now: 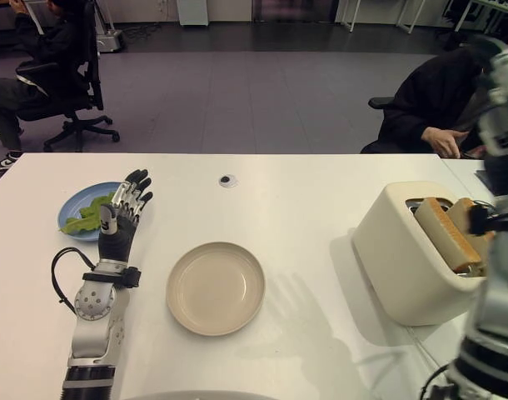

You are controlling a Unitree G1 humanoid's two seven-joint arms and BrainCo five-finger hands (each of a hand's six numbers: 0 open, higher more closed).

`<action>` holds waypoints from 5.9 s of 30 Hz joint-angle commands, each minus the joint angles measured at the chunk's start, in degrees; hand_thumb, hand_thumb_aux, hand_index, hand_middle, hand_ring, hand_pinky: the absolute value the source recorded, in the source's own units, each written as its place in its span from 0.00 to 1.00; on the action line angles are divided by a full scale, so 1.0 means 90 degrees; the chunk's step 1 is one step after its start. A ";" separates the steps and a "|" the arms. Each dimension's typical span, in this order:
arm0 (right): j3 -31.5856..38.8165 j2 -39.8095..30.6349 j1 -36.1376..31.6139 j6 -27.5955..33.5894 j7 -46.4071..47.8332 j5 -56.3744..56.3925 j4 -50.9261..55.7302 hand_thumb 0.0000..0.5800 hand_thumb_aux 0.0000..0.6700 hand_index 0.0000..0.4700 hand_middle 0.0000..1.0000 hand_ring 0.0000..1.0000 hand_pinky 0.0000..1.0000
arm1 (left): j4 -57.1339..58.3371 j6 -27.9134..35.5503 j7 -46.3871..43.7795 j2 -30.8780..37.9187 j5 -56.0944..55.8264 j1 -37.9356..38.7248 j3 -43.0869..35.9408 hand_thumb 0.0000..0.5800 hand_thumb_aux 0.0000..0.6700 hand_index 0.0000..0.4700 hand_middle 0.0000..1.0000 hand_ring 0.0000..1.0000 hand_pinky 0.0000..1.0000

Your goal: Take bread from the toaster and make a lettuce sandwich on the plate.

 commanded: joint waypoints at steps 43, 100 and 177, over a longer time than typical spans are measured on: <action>0.0390 -0.0920 -0.0308 0.0434 0.0524 0.0697 0.0152 1.00 1.00 1.00 0.00 0.00 0.00 | -0.0495 0.0084 0.0151 -0.0036 -0.0014 0.0462 0.0163 0.00 0.00 0.00 0.00 0.00 0.00; 0.5252 0.3241 0.0865 0.0506 -0.0749 -0.0927 -0.0525 0.00 0.00 0.00 0.00 0.00 0.00 | 0.4153 0.1186 0.1818 0.4057 0.4905 -0.2114 -0.0329 0.00 0.00 0.00 0.00 0.00 0.00; 0.0057 -0.1717 0.2611 -0.0216 0.0721 -0.3869 0.0990 0.00 0.00 0.00 0.00 0.00 0.00 | -0.1733 0.0959 -0.1111 0.3456 0.7445 -0.0161 -0.3165 0.00 0.00 0.00 0.00 0.00 0.00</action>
